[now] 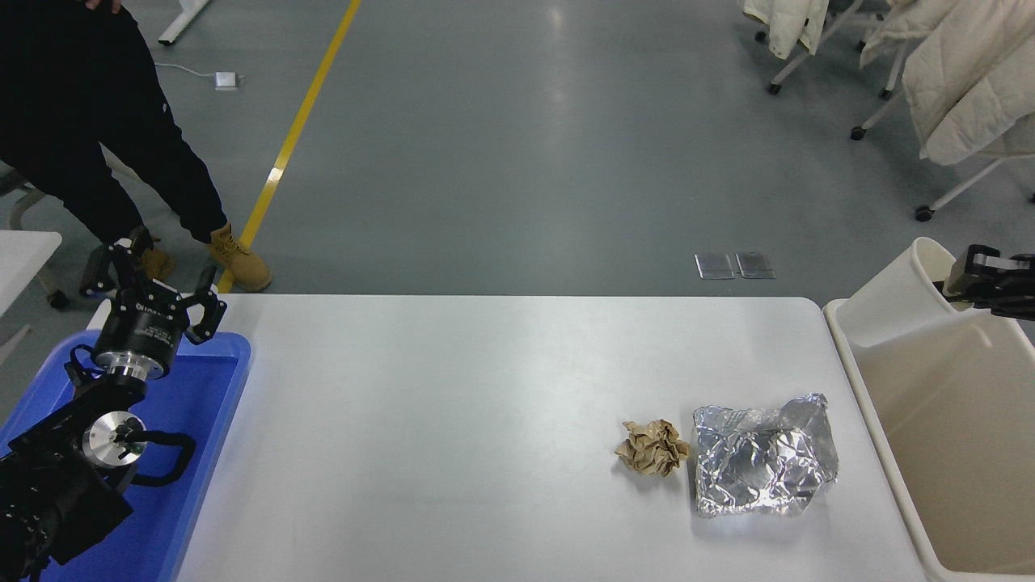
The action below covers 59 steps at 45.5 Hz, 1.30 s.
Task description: Clean the table surface
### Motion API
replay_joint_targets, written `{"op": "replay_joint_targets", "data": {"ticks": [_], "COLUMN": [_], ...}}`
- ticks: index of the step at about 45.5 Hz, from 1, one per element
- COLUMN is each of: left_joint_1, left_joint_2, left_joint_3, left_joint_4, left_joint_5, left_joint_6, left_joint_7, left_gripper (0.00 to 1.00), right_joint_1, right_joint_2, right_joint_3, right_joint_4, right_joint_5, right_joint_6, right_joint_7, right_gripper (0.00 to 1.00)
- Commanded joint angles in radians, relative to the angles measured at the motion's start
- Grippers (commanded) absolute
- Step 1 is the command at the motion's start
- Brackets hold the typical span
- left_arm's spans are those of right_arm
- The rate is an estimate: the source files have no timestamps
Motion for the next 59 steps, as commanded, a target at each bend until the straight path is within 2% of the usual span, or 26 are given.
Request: {"op": "replay_joint_targets", "data": {"ticks": [1, 15, 24, 33, 47, 59], "left_joint_1": [-0.001, -0.001, 0.0, 0.0, 0.0, 0.0], "left_joint_2": [0.0, 0.0, 0.0, 0.0, 0.0, 0.0], "left_joint_3": [0.0, 0.0, -0.001, 0.0, -0.001, 0.0], "left_joint_4": [0.0, 0.0, -0.001, -0.001, 0.0, 0.0], "left_joint_5": [0.0, 0.0, 0.0, 0.0, 0.0, 0.0], "left_joint_6": [0.0, 0.0, 0.0, 0.0, 0.0, 0.0], "left_joint_7": [0.0, 0.0, 0.0, 0.0, 0.0, 0.0], "left_gripper": [1.0, 1.0, 1.0, 1.0, 1.0, 1.0], "right_joint_1": [-0.241, -0.43, -0.557, -0.686, -0.729, -0.733], "right_joint_2": [0.186, 0.372, 0.553, 0.785, 0.828, 0.838], "right_joint_3": [0.007, 0.007, 0.007, 0.024, 0.03, 0.122], "right_joint_4": [-0.278, -0.48, -0.762, -1.089, -1.108, -1.105], "right_joint_5": [0.102, 0.275, 0.344, 0.454, 0.494, 0.496], "right_joint_6": [-0.211, -0.526, -0.641, -0.662, -0.82, -0.84], "right_joint_7": [0.0, 0.0, 0.0, 0.002, 0.003, 0.003], "right_gripper": [0.0, 0.0, 0.0, 0.0, 0.0, 0.0]}}
